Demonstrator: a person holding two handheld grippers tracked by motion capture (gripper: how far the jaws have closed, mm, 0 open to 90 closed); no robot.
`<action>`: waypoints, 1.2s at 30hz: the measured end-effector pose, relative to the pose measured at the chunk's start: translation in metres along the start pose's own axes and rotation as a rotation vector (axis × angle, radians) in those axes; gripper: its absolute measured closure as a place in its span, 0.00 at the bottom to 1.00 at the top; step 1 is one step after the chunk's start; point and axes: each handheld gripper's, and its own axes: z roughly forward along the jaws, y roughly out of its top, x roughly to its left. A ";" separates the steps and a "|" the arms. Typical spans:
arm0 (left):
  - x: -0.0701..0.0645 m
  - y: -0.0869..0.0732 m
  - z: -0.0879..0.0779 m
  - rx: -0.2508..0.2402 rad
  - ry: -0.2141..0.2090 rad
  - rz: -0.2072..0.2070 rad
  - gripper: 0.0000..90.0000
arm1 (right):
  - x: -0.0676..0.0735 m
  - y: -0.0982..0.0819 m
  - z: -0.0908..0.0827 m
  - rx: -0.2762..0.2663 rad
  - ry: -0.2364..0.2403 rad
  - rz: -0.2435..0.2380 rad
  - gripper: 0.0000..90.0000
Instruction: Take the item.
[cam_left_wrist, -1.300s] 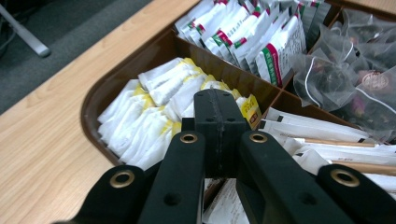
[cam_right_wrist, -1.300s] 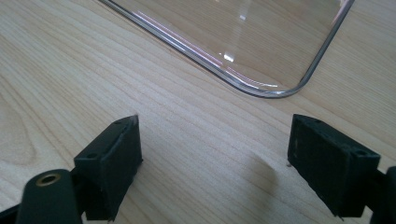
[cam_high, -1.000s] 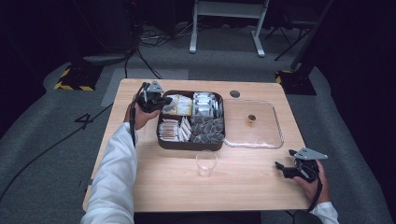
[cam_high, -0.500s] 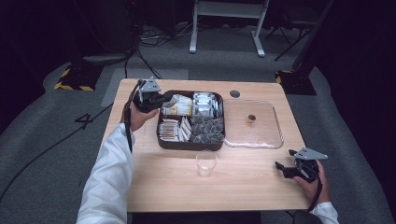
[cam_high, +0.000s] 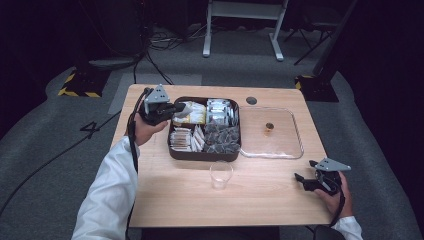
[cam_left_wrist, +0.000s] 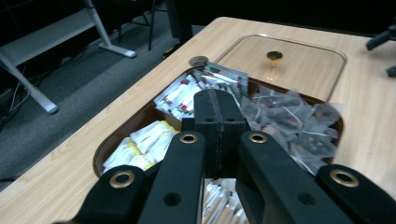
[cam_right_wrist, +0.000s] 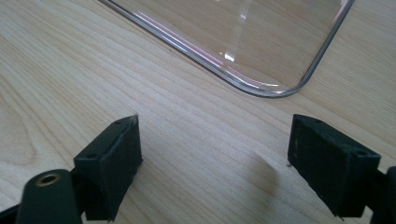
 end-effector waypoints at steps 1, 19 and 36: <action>-0.002 0.001 -0.001 -0.001 -0.001 0.008 1.00 | 0.000 0.000 0.000 0.000 0.000 0.000 0.20; -0.054 0.007 -0.010 -0.034 -0.123 0.079 1.00 | 0.000 0.000 0.000 0.000 -0.001 0.000 0.20; -0.102 0.006 -0.001 -0.046 -0.251 0.136 1.00 | 0.000 0.000 0.000 0.000 -0.002 -0.001 0.20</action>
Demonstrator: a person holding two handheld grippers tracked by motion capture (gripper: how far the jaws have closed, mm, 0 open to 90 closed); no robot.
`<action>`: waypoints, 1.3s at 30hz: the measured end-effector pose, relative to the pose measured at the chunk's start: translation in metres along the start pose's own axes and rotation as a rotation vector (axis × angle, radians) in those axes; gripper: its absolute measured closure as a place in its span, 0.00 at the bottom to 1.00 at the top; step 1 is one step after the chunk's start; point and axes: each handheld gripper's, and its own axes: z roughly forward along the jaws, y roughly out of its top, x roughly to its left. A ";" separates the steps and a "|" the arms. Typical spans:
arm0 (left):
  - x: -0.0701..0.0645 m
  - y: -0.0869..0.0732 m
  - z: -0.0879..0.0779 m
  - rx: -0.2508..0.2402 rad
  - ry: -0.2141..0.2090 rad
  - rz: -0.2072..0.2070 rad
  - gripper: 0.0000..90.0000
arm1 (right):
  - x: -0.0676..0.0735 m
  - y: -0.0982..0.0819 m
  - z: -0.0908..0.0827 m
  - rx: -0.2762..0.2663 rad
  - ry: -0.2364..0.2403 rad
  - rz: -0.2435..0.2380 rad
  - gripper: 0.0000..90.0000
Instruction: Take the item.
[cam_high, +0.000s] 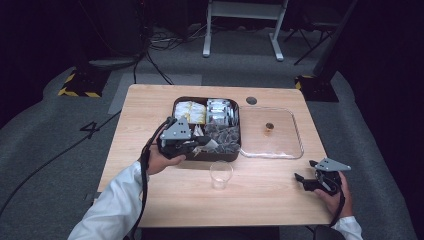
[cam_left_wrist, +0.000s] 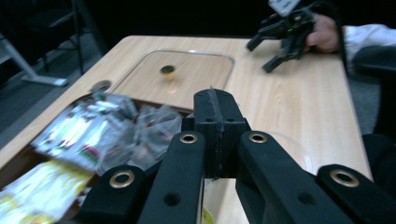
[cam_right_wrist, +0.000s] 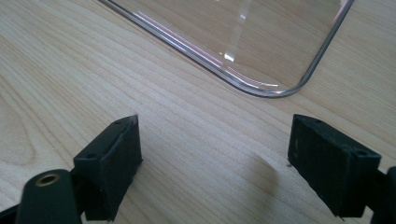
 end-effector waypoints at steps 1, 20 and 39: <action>-0.002 0.000 0.002 -0.007 -0.010 -0.004 1.00 | 0.000 0.000 0.000 0.000 0.000 0.000 0.20; -0.029 -0.010 0.039 0.032 -0.128 -0.013 1.00 | 0.000 0.000 0.000 0.000 0.000 0.000 0.20; -0.029 -0.031 0.076 0.155 -0.171 -0.019 0.98 | 0.000 0.000 0.000 -0.001 -0.004 -0.002 0.20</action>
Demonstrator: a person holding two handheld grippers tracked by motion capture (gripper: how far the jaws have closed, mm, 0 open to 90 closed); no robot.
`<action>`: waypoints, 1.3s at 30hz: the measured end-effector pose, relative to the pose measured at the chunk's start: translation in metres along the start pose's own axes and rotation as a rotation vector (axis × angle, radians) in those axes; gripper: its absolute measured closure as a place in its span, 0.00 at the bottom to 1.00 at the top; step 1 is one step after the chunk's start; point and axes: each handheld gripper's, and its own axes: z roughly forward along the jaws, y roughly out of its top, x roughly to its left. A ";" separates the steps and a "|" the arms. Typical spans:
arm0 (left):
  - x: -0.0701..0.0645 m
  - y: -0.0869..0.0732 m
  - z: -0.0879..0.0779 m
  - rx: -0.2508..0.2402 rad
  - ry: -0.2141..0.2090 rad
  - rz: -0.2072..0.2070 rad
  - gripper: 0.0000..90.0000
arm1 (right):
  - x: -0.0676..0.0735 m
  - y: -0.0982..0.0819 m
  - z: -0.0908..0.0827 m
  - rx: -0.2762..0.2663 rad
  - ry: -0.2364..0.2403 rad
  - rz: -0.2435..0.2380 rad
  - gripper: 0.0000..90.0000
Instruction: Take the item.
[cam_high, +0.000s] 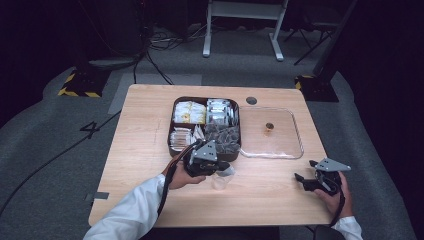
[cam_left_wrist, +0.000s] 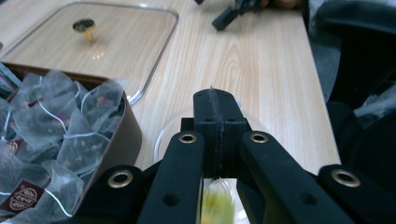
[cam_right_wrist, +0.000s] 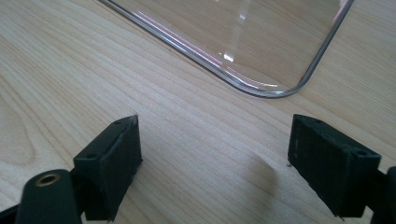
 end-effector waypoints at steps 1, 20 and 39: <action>0.000 -0.001 0.001 0.009 -0.003 0.001 0.98 | 0.000 0.000 0.000 0.000 0.000 -0.001 0.20; 0.002 -0.008 0.003 0.048 0.019 0.008 0.91 | 0.000 0.000 0.000 0.000 -0.001 -0.001 0.20; 0.006 -0.006 -0.022 0.064 0.178 0.015 0.50 | 0.000 0.000 0.000 -0.002 -0.002 -0.004 0.20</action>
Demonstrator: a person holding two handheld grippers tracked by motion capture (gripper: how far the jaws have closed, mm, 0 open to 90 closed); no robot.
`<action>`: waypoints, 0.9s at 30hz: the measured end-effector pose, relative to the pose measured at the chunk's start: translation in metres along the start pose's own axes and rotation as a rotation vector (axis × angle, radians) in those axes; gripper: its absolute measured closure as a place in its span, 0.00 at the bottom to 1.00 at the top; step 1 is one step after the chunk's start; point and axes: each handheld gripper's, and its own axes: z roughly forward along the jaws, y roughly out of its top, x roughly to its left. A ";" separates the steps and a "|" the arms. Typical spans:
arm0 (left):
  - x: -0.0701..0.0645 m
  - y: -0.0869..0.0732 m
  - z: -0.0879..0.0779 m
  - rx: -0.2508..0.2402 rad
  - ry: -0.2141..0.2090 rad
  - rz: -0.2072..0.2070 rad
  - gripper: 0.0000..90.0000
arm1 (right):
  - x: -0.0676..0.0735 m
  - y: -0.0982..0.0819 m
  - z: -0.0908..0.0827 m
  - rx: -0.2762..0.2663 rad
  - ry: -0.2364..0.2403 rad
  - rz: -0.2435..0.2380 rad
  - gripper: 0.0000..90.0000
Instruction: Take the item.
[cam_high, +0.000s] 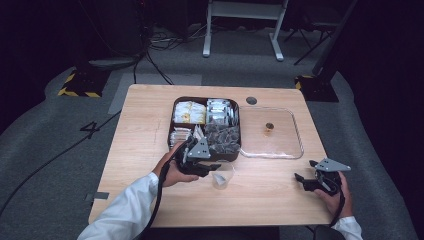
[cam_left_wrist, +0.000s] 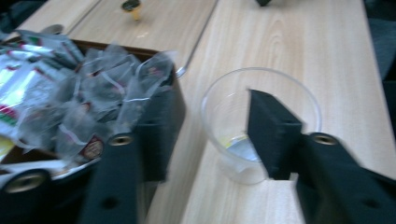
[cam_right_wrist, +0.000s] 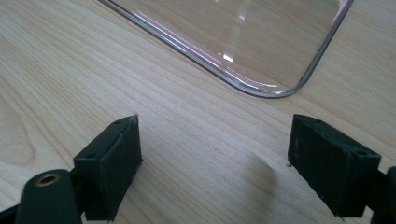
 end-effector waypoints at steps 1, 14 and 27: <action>0.000 0.000 -0.002 0.006 0.018 -0.001 0.47 | 0.000 0.000 0.000 0.000 0.000 0.001 0.20; 0.005 -0.007 -0.014 0.040 0.095 -0.035 0.25 | 0.000 0.000 0.000 0.000 0.000 0.000 0.20; 0.006 -0.020 -0.028 0.064 0.132 -0.020 0.21 | 0.000 0.000 0.000 0.000 0.000 -0.001 0.20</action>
